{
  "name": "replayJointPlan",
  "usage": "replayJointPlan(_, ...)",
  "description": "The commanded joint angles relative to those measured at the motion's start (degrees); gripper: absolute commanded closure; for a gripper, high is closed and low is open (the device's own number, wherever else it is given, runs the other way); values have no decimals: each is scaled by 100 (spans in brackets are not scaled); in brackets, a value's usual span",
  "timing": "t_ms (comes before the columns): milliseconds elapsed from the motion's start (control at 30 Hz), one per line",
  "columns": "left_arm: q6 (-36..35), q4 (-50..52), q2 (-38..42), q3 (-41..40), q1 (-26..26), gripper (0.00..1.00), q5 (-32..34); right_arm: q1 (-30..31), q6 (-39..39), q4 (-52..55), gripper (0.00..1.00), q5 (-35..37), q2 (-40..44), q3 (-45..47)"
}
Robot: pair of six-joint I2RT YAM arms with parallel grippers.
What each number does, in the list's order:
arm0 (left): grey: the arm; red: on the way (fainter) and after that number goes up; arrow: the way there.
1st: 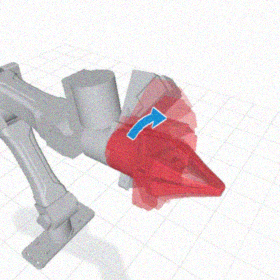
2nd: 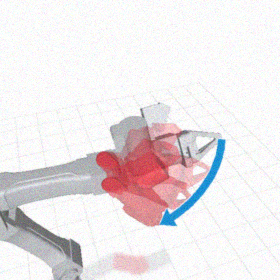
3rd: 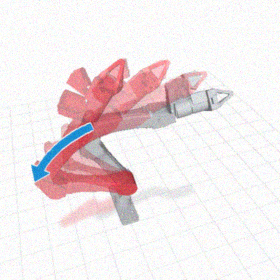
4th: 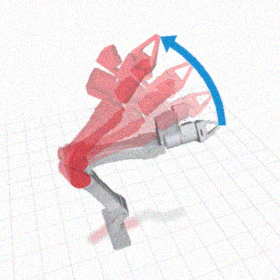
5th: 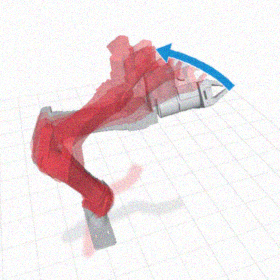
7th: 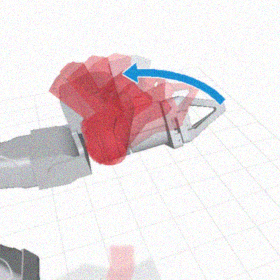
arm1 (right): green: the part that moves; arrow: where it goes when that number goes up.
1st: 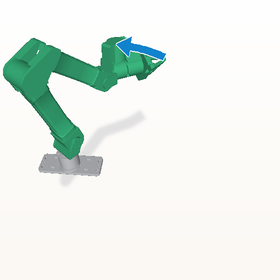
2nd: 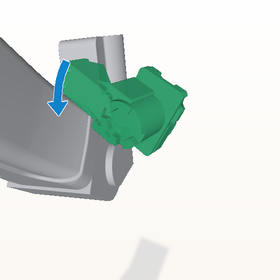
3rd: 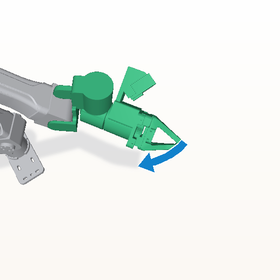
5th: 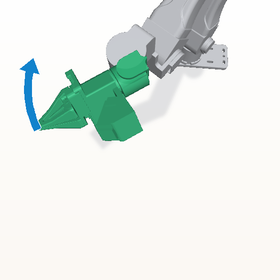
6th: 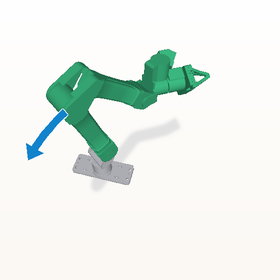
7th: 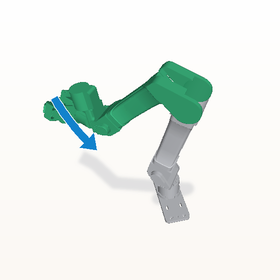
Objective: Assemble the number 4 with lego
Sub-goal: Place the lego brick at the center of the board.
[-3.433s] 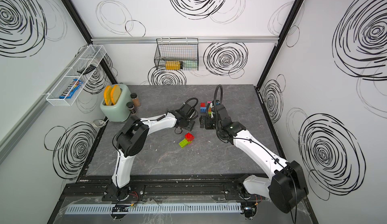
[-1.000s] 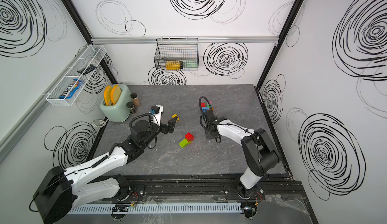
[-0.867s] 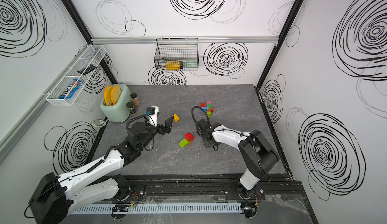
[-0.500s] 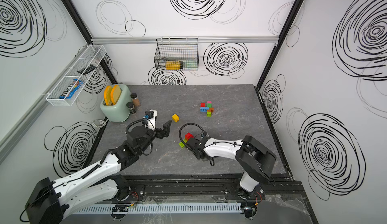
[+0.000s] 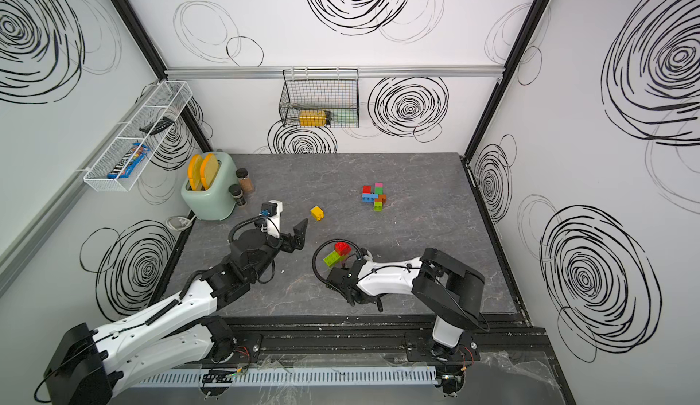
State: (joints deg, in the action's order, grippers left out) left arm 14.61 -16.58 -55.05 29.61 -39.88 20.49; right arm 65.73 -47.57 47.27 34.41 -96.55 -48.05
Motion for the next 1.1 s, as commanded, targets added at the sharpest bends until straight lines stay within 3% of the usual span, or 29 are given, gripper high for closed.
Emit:
replayJointPlan(0,33,-148,-46,1,-38,4,95,71,26,-277,60,-734,-37,-33)
replayJointPlan(533,26,-129,-138,10,-37,4,83,42,205,-285,48,-1128,753,-275)
replayJointPlan(733,89,-58,-169,19,-11,4,191,-637,585,-1052,33,-2322,1724,449)
replayJointPlan(900,111,101,-316,123,15,4,245,-1154,625,-1245,34,-2629,2139,860)
replayJointPlan(1067,291,216,-480,205,150,4,187,-1278,826,-1446,38,-2934,2104,1017)
